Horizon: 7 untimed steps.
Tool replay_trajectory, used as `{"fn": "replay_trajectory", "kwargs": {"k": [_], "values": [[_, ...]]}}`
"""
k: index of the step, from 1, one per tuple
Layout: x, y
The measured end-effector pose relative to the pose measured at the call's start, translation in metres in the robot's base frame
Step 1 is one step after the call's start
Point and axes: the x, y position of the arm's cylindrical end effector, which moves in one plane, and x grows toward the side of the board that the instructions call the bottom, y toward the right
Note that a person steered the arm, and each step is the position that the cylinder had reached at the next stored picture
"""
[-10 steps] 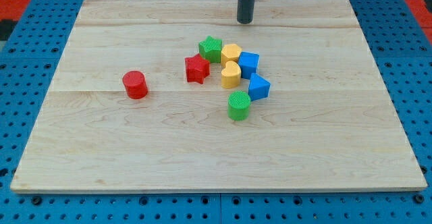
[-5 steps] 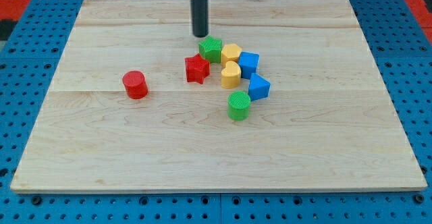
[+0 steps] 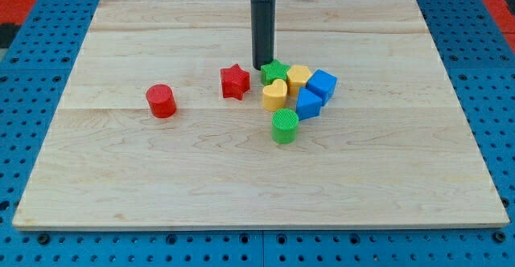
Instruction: Move green star slightly down and right along with group of blocks
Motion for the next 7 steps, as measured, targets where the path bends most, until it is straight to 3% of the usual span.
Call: {"fn": "replay_trajectory", "kwargs": {"k": [7], "values": [[0.034, 0.033]]}}
